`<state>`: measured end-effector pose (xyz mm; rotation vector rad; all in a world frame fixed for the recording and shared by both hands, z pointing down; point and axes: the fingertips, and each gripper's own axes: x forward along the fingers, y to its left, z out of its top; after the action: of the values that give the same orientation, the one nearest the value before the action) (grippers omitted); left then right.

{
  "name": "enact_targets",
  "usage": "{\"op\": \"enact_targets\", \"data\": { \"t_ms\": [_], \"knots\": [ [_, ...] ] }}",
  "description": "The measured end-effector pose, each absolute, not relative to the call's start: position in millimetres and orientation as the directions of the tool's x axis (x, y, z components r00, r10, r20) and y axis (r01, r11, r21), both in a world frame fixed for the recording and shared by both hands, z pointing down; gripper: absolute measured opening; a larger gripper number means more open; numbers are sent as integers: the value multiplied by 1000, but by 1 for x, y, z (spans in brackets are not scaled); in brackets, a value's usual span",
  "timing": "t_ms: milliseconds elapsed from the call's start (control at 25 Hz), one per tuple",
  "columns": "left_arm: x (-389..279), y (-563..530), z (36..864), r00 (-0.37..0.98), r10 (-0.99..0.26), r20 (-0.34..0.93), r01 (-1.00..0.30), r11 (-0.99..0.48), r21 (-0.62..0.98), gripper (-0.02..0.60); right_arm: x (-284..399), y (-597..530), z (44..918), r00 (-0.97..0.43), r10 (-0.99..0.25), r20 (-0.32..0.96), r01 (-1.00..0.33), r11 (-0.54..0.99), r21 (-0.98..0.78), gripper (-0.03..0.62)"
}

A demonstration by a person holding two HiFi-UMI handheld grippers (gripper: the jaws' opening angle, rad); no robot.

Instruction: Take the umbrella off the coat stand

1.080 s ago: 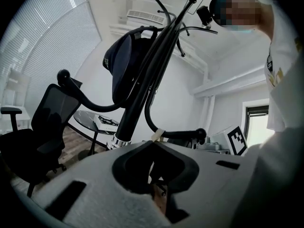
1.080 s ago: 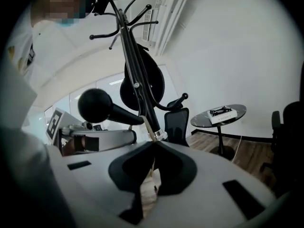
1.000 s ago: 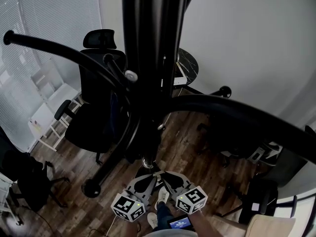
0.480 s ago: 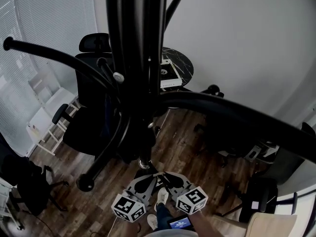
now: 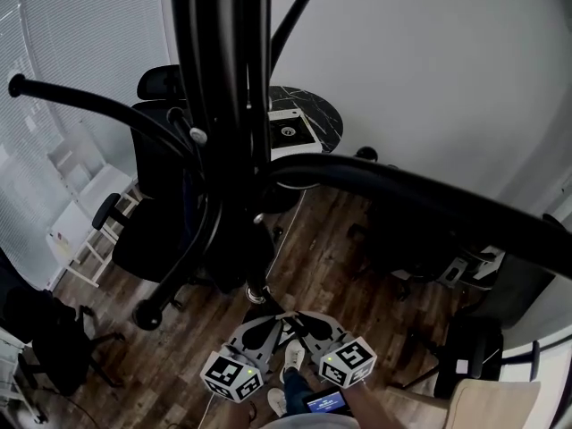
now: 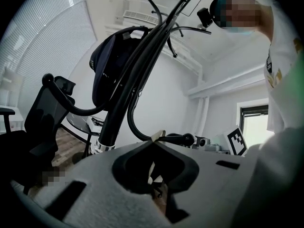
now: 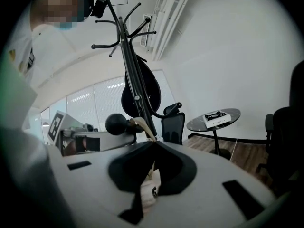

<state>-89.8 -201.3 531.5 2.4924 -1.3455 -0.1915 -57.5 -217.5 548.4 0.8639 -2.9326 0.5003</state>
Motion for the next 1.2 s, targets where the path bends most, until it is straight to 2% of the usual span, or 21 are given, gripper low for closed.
{"op": "enact_targets", "data": {
  "t_ms": [1200],
  "knots": [
    [-59,-176,509,602,-799,14,-770,-575,278,20,-30,-192,525,-837,-545,60,-535,789,-303,17]
  ]
}}
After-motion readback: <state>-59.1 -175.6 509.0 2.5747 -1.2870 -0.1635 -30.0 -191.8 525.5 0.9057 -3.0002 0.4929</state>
